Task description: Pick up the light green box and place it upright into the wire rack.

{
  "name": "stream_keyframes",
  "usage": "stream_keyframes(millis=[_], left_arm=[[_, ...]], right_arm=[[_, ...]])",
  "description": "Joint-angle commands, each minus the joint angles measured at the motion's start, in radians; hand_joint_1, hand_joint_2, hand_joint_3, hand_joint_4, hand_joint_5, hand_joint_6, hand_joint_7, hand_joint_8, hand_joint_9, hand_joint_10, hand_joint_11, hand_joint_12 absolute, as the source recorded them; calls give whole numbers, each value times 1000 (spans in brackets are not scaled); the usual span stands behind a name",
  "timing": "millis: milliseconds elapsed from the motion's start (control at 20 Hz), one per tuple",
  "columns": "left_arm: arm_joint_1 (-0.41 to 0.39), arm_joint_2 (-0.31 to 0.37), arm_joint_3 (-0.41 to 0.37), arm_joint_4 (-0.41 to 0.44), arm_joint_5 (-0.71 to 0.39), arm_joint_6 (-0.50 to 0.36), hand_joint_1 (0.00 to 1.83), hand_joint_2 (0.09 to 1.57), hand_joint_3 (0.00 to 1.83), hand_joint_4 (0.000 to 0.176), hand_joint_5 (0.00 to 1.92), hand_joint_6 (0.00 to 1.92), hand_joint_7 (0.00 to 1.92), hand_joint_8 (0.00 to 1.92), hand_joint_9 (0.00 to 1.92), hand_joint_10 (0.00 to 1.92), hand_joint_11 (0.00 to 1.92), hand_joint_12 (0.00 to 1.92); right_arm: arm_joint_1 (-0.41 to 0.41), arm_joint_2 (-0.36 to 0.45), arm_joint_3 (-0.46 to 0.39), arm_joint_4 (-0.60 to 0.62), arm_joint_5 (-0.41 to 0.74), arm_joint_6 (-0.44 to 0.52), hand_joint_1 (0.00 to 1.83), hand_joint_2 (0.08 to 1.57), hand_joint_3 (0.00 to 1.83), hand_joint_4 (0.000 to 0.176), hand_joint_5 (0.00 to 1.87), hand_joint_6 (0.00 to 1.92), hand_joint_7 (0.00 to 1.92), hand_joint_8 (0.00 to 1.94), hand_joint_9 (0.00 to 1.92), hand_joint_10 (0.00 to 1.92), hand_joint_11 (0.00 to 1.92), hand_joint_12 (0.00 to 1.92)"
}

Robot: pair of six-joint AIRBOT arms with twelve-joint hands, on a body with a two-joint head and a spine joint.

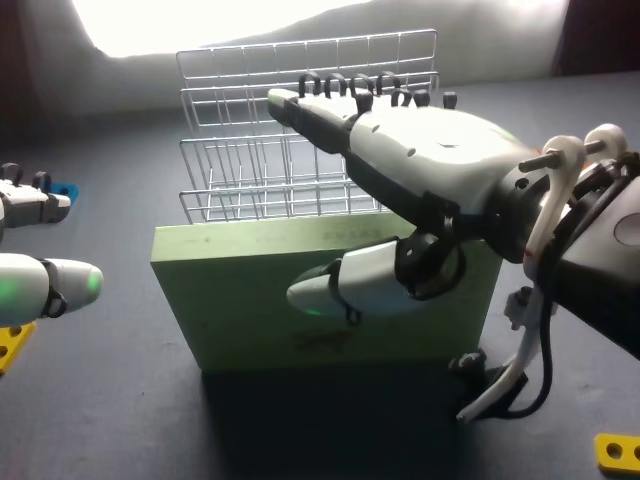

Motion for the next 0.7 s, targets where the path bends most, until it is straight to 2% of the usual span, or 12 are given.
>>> stream_keyframes(millis=[0,250,350,500,550,650], left_arm=[[-14,3,3,46,22,5,0,1269,0,0,181,6,162,5,112,5,0,415],[-19,3,3,46,22,7,0,1275,1,0,135,1,128,1,106,1,0,341],[-19,2,4,46,21,7,0,1272,0,0,150,6,151,6,126,7,0,404],[-20,2,4,46,20,7,0,1277,1,0,145,2,149,2,118,3,0,404],[-20,2,3,46,19,7,0,1277,1,0,177,11,175,7,141,9,0,445],[-20,2,3,46,19,7,0,1273,0,0,152,3,127,3,103,3,0,364]], right_arm=[[16,2,-1,-58,39,-2,1011,894,0,0,38,3,74,3,47,1,0,1],[4,-27,24,-58,31,-17,1006,873,0,0,63,12,75,6,77,13,7,3],[-2,-39,30,-58,31,-33,987,882,0,0,63,11,83,8,89,18,18,9],[-11,-57,44,-58,31,-35,990,886,0,0,68,10,103,12,99,20,36,28],[-11,-63,48,-58,31,-35,990,871,3,0,88,2,130,2,121,8,6,194],[-10,-76,57,-58,31,-34,1029,863,1,0,115,7,161,6,149,12,0,303]])
